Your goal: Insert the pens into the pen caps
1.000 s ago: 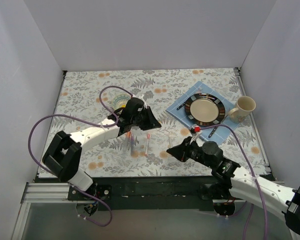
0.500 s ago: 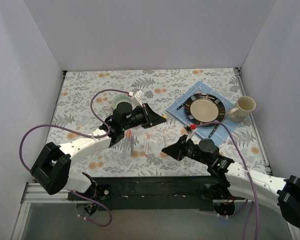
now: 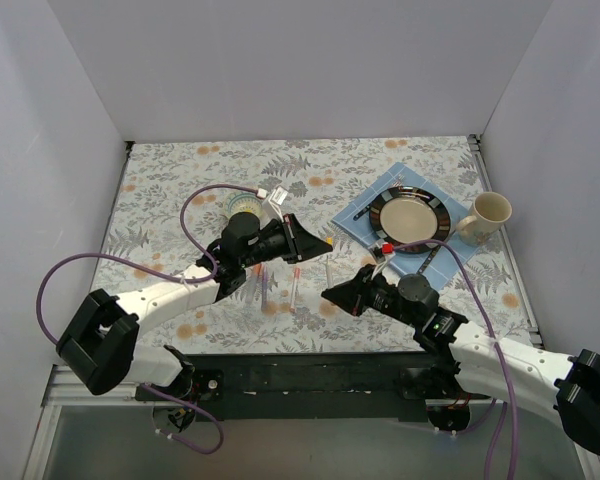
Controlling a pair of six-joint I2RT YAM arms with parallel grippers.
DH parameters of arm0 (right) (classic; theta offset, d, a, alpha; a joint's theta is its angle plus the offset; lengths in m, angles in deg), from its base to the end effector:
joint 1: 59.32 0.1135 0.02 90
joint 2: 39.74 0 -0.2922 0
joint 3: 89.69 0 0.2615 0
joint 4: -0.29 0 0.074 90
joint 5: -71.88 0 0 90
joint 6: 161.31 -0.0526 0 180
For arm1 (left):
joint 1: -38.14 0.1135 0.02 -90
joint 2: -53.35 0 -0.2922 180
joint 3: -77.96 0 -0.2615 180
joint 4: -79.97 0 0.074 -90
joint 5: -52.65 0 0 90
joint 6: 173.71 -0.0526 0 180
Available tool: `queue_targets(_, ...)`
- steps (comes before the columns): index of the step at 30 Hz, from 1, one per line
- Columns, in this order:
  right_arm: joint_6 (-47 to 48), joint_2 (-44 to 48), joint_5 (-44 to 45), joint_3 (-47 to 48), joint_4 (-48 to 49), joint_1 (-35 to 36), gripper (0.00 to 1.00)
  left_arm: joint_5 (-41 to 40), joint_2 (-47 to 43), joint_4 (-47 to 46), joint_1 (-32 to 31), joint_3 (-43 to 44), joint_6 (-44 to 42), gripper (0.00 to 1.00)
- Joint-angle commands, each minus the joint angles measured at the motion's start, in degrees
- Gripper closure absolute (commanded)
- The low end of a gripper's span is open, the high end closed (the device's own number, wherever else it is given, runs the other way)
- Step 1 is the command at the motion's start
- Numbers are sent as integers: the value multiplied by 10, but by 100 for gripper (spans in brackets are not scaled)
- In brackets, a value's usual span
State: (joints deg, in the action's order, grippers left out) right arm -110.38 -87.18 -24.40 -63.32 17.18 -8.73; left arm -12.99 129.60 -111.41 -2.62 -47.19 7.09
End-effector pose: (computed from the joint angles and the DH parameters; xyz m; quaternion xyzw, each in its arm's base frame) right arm 0.1177 0.1523 0.2255 -0.1105 0.7239 0.5077 0.4538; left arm 0.2237 -0.2215 0.2807 -0.1939 0.7360 -0.6392 0.1103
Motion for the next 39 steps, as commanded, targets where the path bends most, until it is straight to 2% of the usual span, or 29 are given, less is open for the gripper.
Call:
queue_targets(1,0,3,16,30,24,-1,99,9,-27,-15,-3,-10,-15,100)
queue_targets(21,8,10,40,44,8,-2,99,49,-17,-45,-12,-30,-35,100)
queue_targets(39,18,24,60,76,-4,-3,99,32,-11,-48,-32,-41,-75,100)
